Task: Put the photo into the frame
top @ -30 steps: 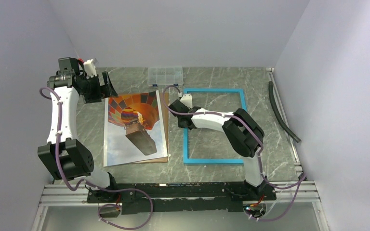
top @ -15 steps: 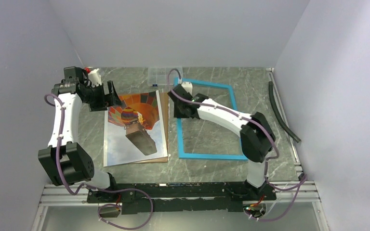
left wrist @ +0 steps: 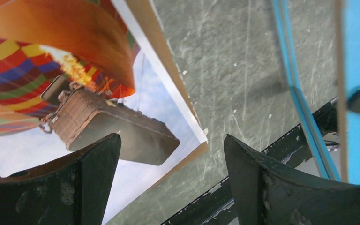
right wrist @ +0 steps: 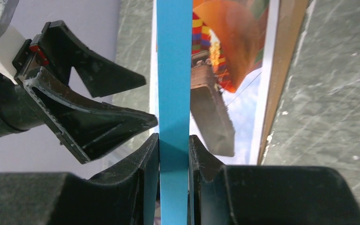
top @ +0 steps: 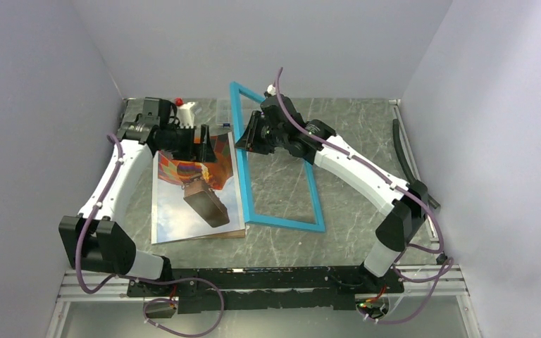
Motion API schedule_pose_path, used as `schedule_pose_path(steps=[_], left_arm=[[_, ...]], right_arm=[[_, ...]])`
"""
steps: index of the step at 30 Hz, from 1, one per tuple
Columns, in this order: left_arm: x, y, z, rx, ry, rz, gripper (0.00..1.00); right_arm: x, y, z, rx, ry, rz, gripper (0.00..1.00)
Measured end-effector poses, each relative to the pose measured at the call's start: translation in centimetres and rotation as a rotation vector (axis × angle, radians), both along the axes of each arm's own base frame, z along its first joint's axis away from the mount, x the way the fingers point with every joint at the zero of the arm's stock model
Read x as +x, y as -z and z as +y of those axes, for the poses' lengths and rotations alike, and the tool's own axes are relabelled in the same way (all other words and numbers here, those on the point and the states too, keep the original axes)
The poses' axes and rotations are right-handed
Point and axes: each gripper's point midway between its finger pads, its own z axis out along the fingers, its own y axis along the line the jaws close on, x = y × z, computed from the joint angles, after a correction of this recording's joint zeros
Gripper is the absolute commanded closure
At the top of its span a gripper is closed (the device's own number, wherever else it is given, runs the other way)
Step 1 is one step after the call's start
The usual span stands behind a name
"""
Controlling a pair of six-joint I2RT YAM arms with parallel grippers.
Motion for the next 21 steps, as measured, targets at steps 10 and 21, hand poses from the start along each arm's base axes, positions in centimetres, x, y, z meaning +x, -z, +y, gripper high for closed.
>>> schedule_pose_path(steps=[10, 21], left_arm=[[-0.7, -2.8, -5.3, -0.06, 0.089, -0.066, 0.24], [-1.5, -5.2, -8.0, -0.097, 0.113, -0.107, 0.26]], right_arm=[[0.0, -1.7, 0.6, 0.182, -0.023, 0.13, 1.0], [1.3, -3.8, 0.5, 0.417, -0.006, 0.219, 1.0]])
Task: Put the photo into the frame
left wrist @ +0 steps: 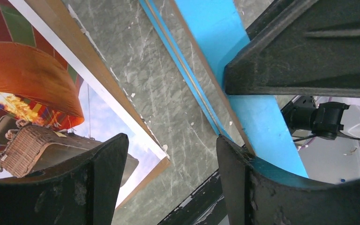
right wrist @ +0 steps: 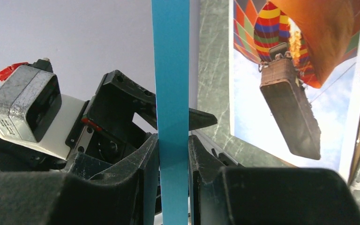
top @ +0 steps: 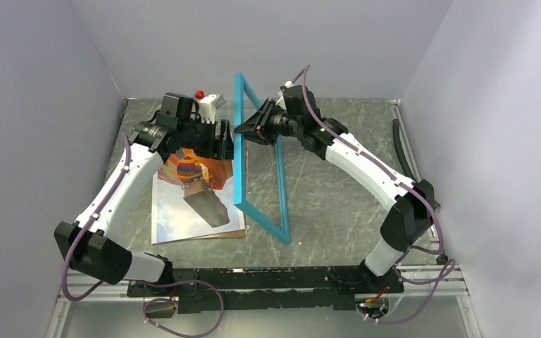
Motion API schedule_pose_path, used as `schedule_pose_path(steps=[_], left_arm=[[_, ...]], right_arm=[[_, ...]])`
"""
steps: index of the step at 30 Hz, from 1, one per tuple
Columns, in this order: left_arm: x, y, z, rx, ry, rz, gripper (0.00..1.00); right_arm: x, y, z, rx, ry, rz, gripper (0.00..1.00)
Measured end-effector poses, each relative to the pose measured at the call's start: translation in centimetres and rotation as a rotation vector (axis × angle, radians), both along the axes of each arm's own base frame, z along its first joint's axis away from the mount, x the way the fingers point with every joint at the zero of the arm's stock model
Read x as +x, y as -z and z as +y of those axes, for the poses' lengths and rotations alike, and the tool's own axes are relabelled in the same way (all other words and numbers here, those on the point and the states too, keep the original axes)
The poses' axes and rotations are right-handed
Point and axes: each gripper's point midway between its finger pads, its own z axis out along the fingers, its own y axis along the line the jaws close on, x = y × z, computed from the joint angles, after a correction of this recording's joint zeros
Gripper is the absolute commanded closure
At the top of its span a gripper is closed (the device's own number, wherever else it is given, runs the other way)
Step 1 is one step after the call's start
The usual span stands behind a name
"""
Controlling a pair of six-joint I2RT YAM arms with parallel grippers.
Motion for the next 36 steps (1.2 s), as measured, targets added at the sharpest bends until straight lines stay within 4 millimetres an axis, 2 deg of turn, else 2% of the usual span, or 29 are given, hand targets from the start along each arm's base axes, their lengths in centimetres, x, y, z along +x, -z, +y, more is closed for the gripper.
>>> schedule_pose_path(steps=[2, 4, 7, 13, 21, 26, 30, 36], left_arm=[[-0.3, -0.2, -0.2, -0.007, 0.001, 0.004, 0.26], [-0.4, -0.6, -0.5, -0.014, 0.003, 0.002, 0.26], [-0.5, -1.7, -1.0, -0.027, 0.012, -0.018, 0.27], [-0.5, -4.0, -2.2, -0.052, 0.039, -0.066, 0.27], [0.0, -3.5, -5.4, -0.046, 0.112, -0.045, 0.27], [-0.1, -3.2, -7.3, -0.043, 0.157, -0.036, 0.26], [-0.2, -4.0, -8.8, -0.052, 0.192, -0.054, 0.25], [-0.6, -5.5, -11.1, -0.065, 0.256, -0.102, 0.25]], right_arm=[[0.1, -0.2, -0.1, 0.019, 0.003, 0.004, 0.91], [0.0, -0.4, -0.4, 0.036, 0.004, 0.011, 0.77], [0.2, -0.8, -0.9, 0.049, 0.011, 0.015, 0.62], [0.3, -1.7, -1.8, 0.059, 0.025, 0.004, 0.46], [0.4, -2.5, -3.7, 0.011, 0.039, -0.018, 0.36], [0.6, -3.2, -6.9, -0.063, 0.074, -0.048, 0.35], [1.2, -4.1, -10.0, -0.143, 0.12, -0.094, 0.36], [0.8, -4.8, -11.8, -0.235, 0.111, -0.139, 0.36]])
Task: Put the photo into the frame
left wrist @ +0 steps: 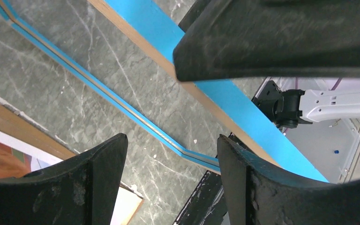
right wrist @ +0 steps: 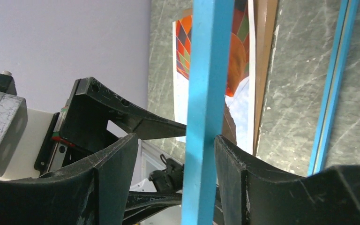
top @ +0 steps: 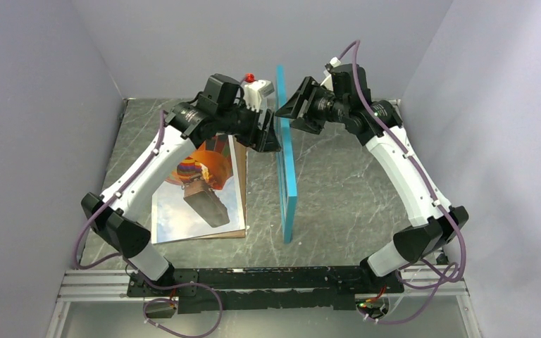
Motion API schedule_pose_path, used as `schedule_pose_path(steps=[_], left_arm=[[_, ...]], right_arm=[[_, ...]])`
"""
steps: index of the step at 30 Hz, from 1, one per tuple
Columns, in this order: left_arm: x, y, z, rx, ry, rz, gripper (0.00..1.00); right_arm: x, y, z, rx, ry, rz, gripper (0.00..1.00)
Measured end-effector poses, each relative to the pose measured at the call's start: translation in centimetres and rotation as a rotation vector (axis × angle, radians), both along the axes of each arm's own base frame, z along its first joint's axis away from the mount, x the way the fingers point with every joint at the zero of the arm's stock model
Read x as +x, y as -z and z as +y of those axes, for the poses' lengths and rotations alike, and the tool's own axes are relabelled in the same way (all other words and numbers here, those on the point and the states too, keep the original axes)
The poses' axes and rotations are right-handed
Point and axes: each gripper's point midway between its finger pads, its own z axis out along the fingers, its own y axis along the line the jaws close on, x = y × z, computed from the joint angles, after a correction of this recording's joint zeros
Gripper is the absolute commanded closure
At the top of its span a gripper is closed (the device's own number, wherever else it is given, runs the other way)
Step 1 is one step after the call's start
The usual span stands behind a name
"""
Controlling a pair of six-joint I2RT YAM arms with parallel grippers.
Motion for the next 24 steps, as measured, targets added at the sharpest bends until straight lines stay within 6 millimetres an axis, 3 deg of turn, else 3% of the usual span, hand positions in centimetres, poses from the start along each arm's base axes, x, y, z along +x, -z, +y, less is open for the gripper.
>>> schedule_pose_path(steps=[5, 11, 19, 24], left_arm=[[-0.2, 0.4, -1.0, 0.006, 0.025, 0.001, 0.25], [0.2, 0.8, -0.8, 0.023, 0.016, -0.006, 0.24], [0.1, 2.3, 0.9, 0.1, -0.009, -0.039, 0.24], [0.2, 3.1, 2.1, 0.138, -0.035, -0.05, 0.24]], right_arm=[[-0.6, 0.7, -0.7, -0.057, -0.017, 0.008, 0.36], [-0.9, 2.4, -1.7, -0.137, -0.015, 0.039, 0.41], [-0.5, 2.8, -3.5, -0.251, 0.005, 0.007, 0.43], [-0.4, 2.8, -4.4, -0.29, 0.008, -0.009, 0.39]])
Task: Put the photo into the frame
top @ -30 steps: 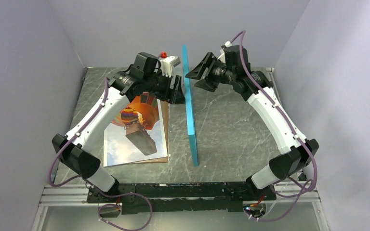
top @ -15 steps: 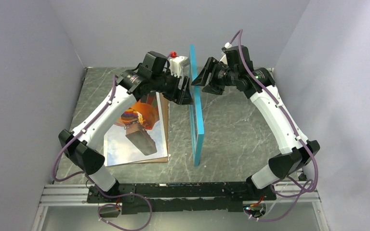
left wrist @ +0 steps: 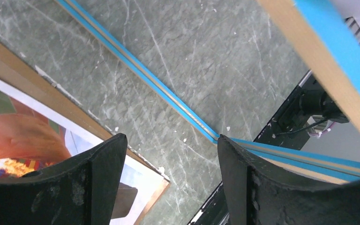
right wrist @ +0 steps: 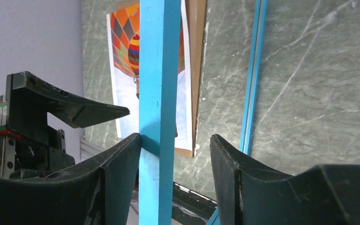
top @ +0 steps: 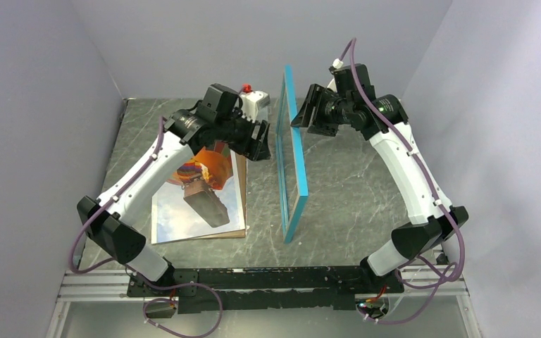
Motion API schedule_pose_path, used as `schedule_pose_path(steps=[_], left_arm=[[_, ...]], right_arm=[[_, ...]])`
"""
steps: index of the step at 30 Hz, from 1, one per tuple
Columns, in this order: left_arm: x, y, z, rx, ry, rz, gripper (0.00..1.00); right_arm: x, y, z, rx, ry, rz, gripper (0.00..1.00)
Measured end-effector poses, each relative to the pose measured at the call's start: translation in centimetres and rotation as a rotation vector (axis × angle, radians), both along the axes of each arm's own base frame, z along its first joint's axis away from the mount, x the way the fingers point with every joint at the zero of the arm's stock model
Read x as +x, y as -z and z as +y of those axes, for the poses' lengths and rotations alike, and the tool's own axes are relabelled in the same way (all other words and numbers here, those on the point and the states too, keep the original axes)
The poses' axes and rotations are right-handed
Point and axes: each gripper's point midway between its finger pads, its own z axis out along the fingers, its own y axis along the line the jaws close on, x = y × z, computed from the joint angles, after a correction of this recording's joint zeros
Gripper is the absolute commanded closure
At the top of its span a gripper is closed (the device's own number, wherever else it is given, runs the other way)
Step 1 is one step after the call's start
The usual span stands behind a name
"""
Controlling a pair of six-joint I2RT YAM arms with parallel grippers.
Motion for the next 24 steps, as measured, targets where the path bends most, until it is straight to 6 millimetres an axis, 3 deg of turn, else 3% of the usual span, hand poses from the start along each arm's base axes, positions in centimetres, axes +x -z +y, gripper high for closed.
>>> schedule_pose_path(steps=[12, 17, 24], left_arm=[[2.2, 2.0, 4.2, 0.074, -0.123, 0.024, 0.28], [2.2, 2.6, 4.7, 0.09, -0.135, 0.038, 0.27], [2.1, 1.8, 3.6, 0.058, -0.111, 0.034, 0.26]], right_arm=[[0.0, 0.2, -1.4, -0.02, 0.004, 0.008, 0.28], [0.0, 0.3, -2.1, -0.017, 0.017, 0.014, 0.27], [-0.7, 0.8, -4.8, 0.023, 0.079, 0.025, 0.25]])
